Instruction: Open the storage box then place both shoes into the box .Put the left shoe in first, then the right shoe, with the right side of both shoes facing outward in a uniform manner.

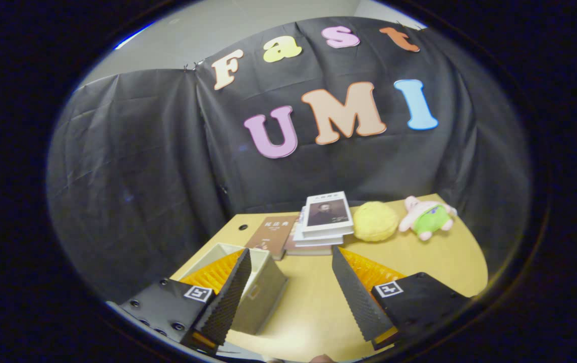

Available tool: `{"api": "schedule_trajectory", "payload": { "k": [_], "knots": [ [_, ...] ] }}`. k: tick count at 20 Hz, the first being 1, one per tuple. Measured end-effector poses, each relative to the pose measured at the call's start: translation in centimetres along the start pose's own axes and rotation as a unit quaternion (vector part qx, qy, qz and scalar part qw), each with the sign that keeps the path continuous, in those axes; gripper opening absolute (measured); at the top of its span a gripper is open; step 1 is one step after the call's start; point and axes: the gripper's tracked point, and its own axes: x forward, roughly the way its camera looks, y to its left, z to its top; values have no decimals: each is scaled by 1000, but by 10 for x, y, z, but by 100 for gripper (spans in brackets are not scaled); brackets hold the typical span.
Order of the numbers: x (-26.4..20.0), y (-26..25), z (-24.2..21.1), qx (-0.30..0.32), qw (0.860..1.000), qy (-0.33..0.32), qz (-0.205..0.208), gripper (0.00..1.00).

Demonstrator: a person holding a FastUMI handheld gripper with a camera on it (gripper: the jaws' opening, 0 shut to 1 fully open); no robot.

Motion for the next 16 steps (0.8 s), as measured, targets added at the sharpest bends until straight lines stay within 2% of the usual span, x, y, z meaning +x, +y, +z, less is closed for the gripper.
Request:
{"api": "schedule_trajectory", "payload": {
  "k": [8,16],
  "knots": [
    [-31,-90,41,-65,989,-76,-105,100],
    [-45,-116,60,-69,980,-124,-138,100]
  ]
}}
